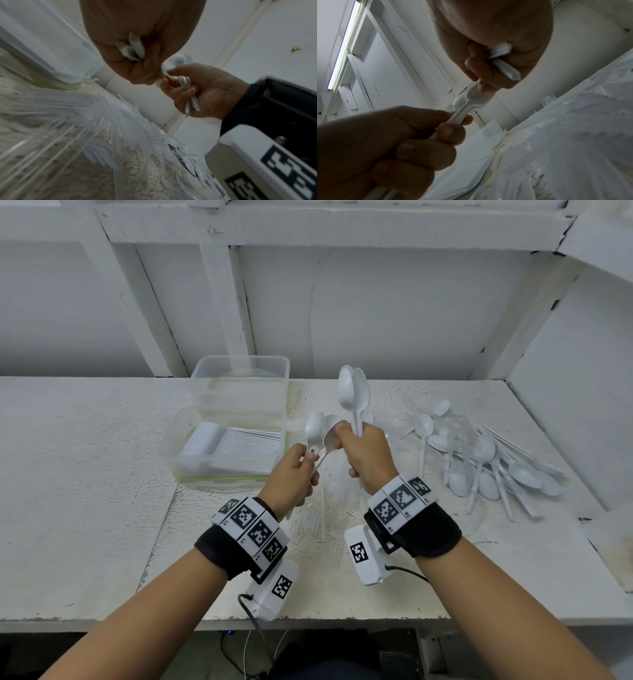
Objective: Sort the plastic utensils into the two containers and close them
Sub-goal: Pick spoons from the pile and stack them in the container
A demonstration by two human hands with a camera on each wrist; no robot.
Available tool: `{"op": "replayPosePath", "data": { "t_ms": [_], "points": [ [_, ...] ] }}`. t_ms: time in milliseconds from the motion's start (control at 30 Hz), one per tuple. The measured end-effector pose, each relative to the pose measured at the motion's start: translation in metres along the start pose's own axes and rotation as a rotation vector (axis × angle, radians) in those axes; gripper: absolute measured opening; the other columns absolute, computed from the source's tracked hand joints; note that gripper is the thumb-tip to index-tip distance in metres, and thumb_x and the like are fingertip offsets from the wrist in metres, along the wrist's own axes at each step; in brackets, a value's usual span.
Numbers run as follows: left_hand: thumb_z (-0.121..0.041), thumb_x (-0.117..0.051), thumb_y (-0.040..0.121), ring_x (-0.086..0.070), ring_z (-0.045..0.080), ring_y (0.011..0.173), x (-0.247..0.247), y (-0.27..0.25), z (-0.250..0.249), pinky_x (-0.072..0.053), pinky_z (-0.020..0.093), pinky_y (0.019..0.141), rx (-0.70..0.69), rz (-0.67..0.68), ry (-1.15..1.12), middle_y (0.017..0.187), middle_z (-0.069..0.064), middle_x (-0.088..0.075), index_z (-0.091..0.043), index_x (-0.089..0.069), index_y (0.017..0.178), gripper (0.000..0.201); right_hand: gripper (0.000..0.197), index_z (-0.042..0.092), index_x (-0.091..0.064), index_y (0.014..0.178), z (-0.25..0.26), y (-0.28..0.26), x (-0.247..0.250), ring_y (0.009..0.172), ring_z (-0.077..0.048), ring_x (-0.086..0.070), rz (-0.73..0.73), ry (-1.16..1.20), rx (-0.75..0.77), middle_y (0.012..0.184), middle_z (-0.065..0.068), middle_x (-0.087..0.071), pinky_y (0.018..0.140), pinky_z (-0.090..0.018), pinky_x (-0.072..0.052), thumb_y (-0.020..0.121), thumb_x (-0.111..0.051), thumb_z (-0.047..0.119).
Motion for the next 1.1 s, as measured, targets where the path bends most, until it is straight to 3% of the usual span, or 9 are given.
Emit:
{"op": "replayPosePath", "data": {
  "t_ms": [67, 167, 267, 467, 633, 700, 833, 933, 1100],
  "points": [
    [-0.025, -0.034, 0.101, -0.029, 0.007, 0.04, 0.002, 0.0, 0.0, -0.022, 0.016, 0.037, 0.012, 0.006, -0.02, 0.063, 0.0, -0.044, -0.023, -0.039, 0.077, 0.025, 0.011, 0.013, -0.049, 0.092, -0.003, 0.003, 0.008, 0.062, -0.014, -0.044, -0.081, -0.049, 0.026, 0.072, 0.004, -0.045, 0.056, -0.027, -0.039, 0.087, -0.055, 0.021],
    [-0.025, -0.034, 0.101, -0.029, 0.005, 0.037, 0.001, -0.001, -0.001, -0.021, 0.017, 0.039, 0.021, 0.041, -0.041, 0.063, 0.0, -0.045, -0.021, -0.041, 0.078, 0.024, 0.044, 0.014, -0.043, 0.119, -0.011, 0.004, 0.007, 0.072, -0.011, -0.047, -0.033, -0.009, -0.026, 0.092, 0.003, -0.051, 0.057, -0.024, -0.038, 0.085, -0.062, 0.034],
    [-0.024, -0.034, 0.101, -0.031, 0.006, 0.037, -0.001, -0.002, -0.003, -0.022, 0.017, 0.04, 0.022, 0.074, -0.058, 0.065, 0.002, -0.048, -0.019, -0.043, 0.081, 0.023, 0.029, 0.013, -0.053, 0.105, -0.014, 0.005, 0.004, 0.053, -0.006, -0.039, 0.038, 0.019, -0.056, 0.087, -0.004, -0.058, 0.039, -0.018, -0.029, 0.087, -0.062, 0.034],
    [-0.025, -0.036, 0.101, -0.05, 0.013, 0.043, 0.0, -0.002, -0.004, -0.039, 0.022, 0.041, 0.008, 0.138, -0.04, 0.071, 0.004, -0.063, -0.012, -0.05, 0.093, 0.021, 0.014, 0.008, -0.055, 0.087, -0.012, 0.006, 0.012, 0.05, -0.009, -0.038, 0.0, 0.029, -0.011, 0.064, 0.001, -0.047, 0.039, -0.021, -0.028, 0.088, -0.061, 0.022],
    [-0.019, -0.034, 0.101, -0.062, 0.019, 0.069, 0.003, 0.0, -0.001, -0.051, 0.031, 0.063, 0.059, 0.108, -0.126, 0.086, 0.008, -0.065, -0.012, -0.053, 0.088, 0.024, 0.019, 0.012, -0.046, 0.082, -0.016, 0.007, 0.015, 0.055, -0.011, -0.034, -0.008, 0.054, -0.015, 0.066, 0.002, -0.035, 0.04, -0.021, -0.031, 0.087, -0.062, 0.022],
    [-0.018, -0.034, 0.101, -0.061, 0.019, 0.074, 0.009, 0.004, 0.002, -0.051, 0.031, 0.067, 0.076, 0.044, -0.159, 0.088, 0.006, -0.064, -0.012, -0.053, 0.084, 0.026, 0.023, 0.013, -0.042, 0.08, -0.015, 0.007, 0.018, 0.055, -0.011, -0.033, -0.012, 0.064, -0.009, 0.067, 0.002, -0.034, 0.041, -0.022, -0.032, 0.087, -0.063, 0.021],
    [-0.019, -0.037, 0.1, -0.04, 0.011, 0.05, 0.024, 0.008, 0.004, -0.035, 0.018, 0.043, 0.071, -0.074, -0.143, 0.066, 0.003, -0.049, -0.012, -0.054, 0.086, 0.023, 0.032, 0.016, -0.036, 0.072, -0.009, 0.007, 0.023, 0.05, -0.01, -0.03, 0.002, 0.074, 0.047, 0.063, 0.002, -0.032, 0.039, -0.02, -0.03, 0.086, -0.064, 0.02],
    [-0.024, -0.035, 0.1, -0.032, 0.01, 0.051, 0.025, 0.009, 0.005, -0.027, 0.018, 0.044, 0.073, -0.074, -0.141, 0.063, -0.001, -0.041, -0.011, -0.058, 0.09, 0.029, 0.033, 0.016, -0.036, 0.073, -0.006, 0.006, 0.022, 0.05, -0.01, -0.029, 0.029, 0.098, 0.063, 0.063, 0.001, -0.031, 0.038, -0.019, -0.029, 0.086, -0.065, 0.021],
    [-0.013, -0.043, 0.098, -0.06, 0.019, 0.065, 0.01, 0.003, -0.001, -0.052, 0.031, 0.064, 0.096, 0.035, -0.203, 0.075, 0.008, -0.059, -0.009, -0.052, 0.085, 0.016, 0.024, 0.012, -0.046, 0.078, 0.002, 0.002, 0.011, 0.052, -0.009, -0.037, 0.085, 0.056, 0.135, 0.064, 0.002, -0.037, 0.041, -0.021, -0.033, 0.086, -0.065, 0.025]
  ]
}}
Point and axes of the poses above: each hand's wrist, its own y-axis towards the middle knuckle, its own x-axis out of the back of the hand, z = x × y, the point moved 7 cm from there along y, towards the middle knuckle
